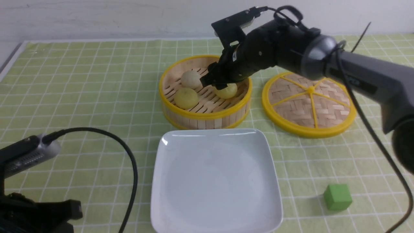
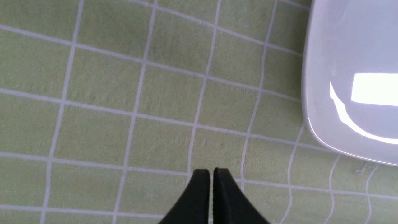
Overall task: Put the steamed buns into the plate on the green tablecloth.
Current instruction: 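Reach toward a bun in the bamboo steamer with the right gripper, then move the steamed bun from the bamboo steamer onto the white plate with the right gripper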
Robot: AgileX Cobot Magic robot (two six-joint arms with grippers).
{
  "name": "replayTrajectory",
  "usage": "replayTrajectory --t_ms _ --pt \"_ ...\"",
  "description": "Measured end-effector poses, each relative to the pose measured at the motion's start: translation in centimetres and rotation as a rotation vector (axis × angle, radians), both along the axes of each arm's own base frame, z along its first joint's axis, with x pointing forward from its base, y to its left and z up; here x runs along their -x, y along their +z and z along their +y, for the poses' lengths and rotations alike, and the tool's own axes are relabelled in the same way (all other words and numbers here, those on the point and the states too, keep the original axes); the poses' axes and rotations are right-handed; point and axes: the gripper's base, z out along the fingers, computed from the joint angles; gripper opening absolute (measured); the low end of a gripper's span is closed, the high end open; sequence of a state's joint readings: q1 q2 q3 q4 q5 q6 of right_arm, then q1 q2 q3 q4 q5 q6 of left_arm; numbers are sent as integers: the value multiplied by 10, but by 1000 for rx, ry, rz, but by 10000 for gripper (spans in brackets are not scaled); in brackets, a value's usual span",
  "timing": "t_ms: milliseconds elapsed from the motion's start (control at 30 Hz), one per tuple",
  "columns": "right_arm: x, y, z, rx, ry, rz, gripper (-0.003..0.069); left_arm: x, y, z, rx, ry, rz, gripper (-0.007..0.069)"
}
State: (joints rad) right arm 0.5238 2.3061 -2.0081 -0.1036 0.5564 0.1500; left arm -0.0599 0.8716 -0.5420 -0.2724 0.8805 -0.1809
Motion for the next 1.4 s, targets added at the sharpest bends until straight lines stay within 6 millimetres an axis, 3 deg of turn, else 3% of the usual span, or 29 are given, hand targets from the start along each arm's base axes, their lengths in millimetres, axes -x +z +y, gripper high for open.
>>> replayTrajectory --t_ms 133,200,267,300,333,367,400,467,500,567,600,633,667,733,767,900,933,967,1000,1067,1133,1233,1267,1300,1333,1367,1400 --pt "-9 -23 -3 9 -79 38 398 0 0 2 -25 -7 0 53" --pt "-10 -24 -5 5 -102 45 365 0 -1 3 -39 -10 -1 54" --pt "-9 -19 -6 -2 -124 55 211 0 -1 5 -66 -17 -2 55" --pt "-9 -19 -6 2 -125 61 181 0 -1 5 -67 -17 -2 55" --pt "-5 -7 -7 12 -128 73 68 0 -1 5 -74 -19 -3 55" --pt "-5 -5 -7 15 -130 76 58 0 -1 5 -74 -19 -3 56" --pt "6 17 -9 51 -114 100 18 0 -1 5 -77 -20 -1 59" --pt "23 51 -9 69 -85 96 18 0 -1 5 -79 -21 0 63" --pt "25 56 -10 79 -79 101 18 0 -1 5 -79 -21 0 63" --pt "62 120 -15 93 -34 77 18 0 -2 6 -81 -22 1 68" --pt "66 124 -16 100 -31 83 18 0 -2 6 -81 -22 1 68" --pt "84 147 -20 99 -18 81 18 0 -2 6 -81 -22 1 70" --pt "96 155 -23 105 -11 98 18 0 -2 6 -81 -22 1 71" --pt "112 148 -24 134 3 161 18 0 -2 6 -81 -22 1 73" --pt "120 134 -22 162 20 213 18 0 -2 6 -81 -22 1 74" --pt "134 52 -7 245 61 361 20 0 -2 6 -81 -22 1 76" --pt "134 45 -6 244 62 364 20 0 -2 6 -81 -22 1 76" --pt "137 13 2 241 68 378 33 0 -2 6 -81 -22 1 80" --pt "137 9 2 239 67 379 36 0 -2 6 -81 -22 1 81" --pt "134 -24 8 212 42 386 117 0 -1 6 -81 -21 -1 86" --pt "132 -27 10 202 34 381 170 0 -1 6 -81 -21 -1 87" --pt "130 -19 12 204 16 391 382 0 -1 6 -81 -20 -5 90" --pt "130 -17 11 217 15 404 403 0 -1 6 -81 -20 -5 90" --pt "132 -6 9 248 26 421 465 0 -1 6 -81 -19 -9 91" --pt "135 11 6 301 60 440 496 -1 -1 6 -80 -18 -15 91" --pt "136 15 5 309 66 442 503 -1 -1 6 -80 -17 -20 91" --pt "141 42 0 339 113 439 507 -3 0 6 -77 -11 -41 92"
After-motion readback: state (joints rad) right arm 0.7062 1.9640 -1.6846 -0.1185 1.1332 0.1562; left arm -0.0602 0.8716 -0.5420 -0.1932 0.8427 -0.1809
